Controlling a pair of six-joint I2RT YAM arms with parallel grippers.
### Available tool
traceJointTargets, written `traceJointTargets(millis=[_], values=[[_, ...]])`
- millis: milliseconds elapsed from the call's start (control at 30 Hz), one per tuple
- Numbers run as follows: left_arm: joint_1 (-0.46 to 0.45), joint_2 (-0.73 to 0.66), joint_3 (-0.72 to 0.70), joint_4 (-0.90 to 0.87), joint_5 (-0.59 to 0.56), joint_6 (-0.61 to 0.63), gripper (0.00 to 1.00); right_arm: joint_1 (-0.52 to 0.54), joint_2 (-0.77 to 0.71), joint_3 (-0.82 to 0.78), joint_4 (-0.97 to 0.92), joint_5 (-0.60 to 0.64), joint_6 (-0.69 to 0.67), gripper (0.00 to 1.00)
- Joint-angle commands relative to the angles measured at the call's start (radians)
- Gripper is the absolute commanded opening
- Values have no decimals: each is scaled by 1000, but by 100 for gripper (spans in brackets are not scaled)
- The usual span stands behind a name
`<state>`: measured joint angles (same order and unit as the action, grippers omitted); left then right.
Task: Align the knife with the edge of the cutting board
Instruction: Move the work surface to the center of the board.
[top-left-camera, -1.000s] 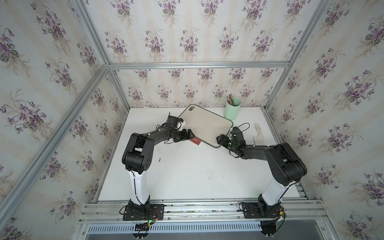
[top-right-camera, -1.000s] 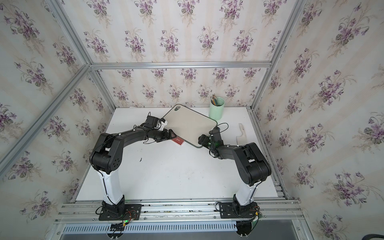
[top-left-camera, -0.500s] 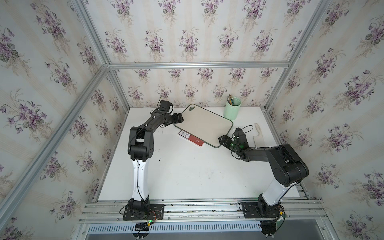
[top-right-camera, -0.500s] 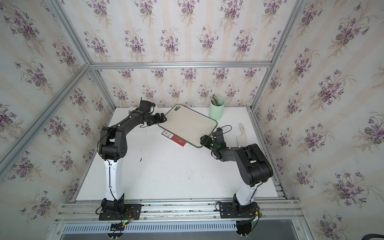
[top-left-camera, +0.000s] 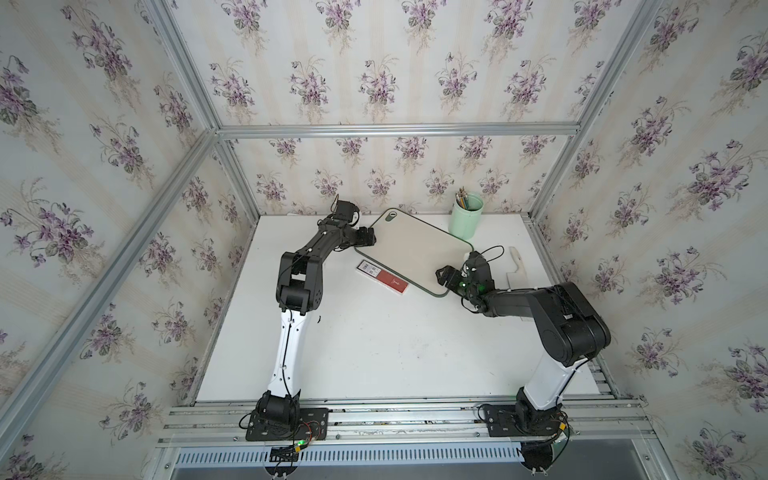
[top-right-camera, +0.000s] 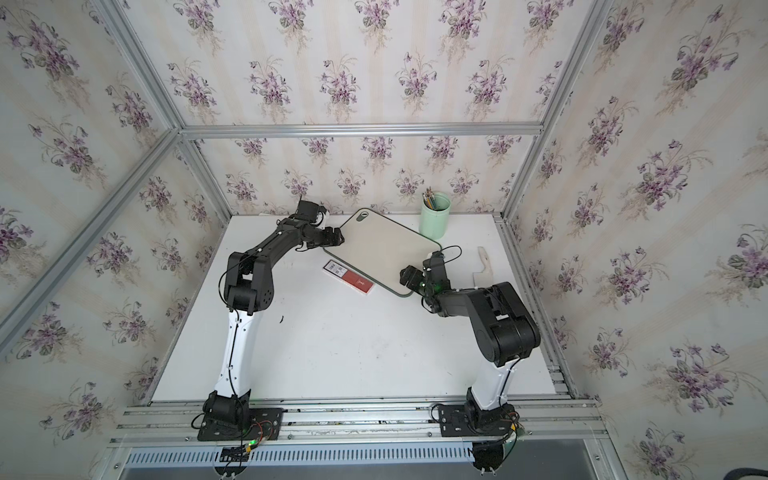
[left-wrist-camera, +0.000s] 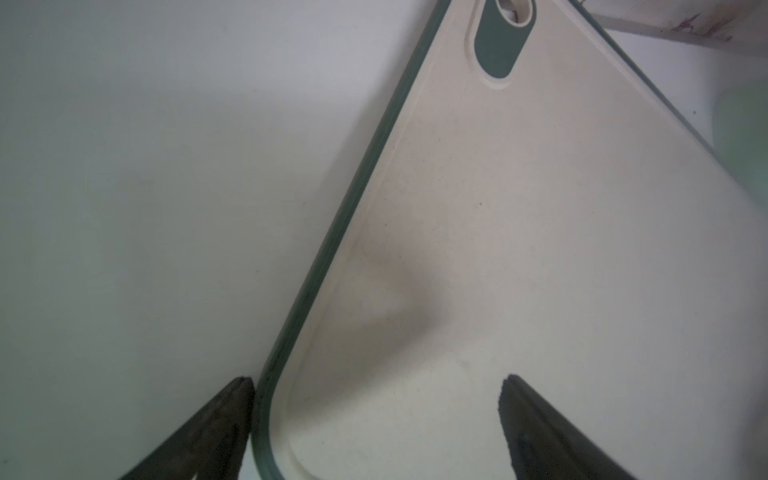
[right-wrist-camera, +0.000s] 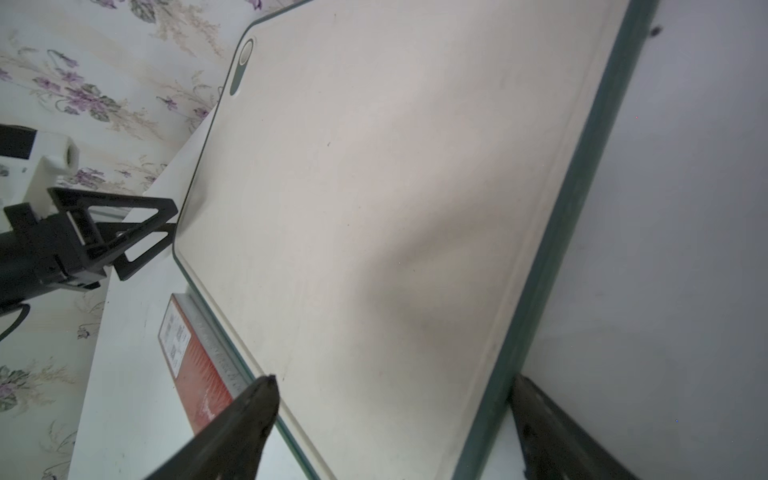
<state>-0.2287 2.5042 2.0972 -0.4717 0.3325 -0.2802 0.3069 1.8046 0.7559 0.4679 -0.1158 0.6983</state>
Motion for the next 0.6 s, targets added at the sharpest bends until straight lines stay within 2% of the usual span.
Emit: traceJointTargets(millis=[0,133,300,433,567], values=[[-76,-43,-118,7,249,-16,93,-21,35,18,-120,-73,18,90],[-138,-144,-319,159,268,-39,93,-86,75,47,-110,-114,43,90],[-197,-192,-415,211,289,-18,94,-156,148,87,-88,-195,67,90],[-210,-228,-497,261,304,-35,93,-181,195,119,-83,-244,73,89],[-210,-343,-675,364,282,-38,94,-180,221,145,-81,-283,59,89]])
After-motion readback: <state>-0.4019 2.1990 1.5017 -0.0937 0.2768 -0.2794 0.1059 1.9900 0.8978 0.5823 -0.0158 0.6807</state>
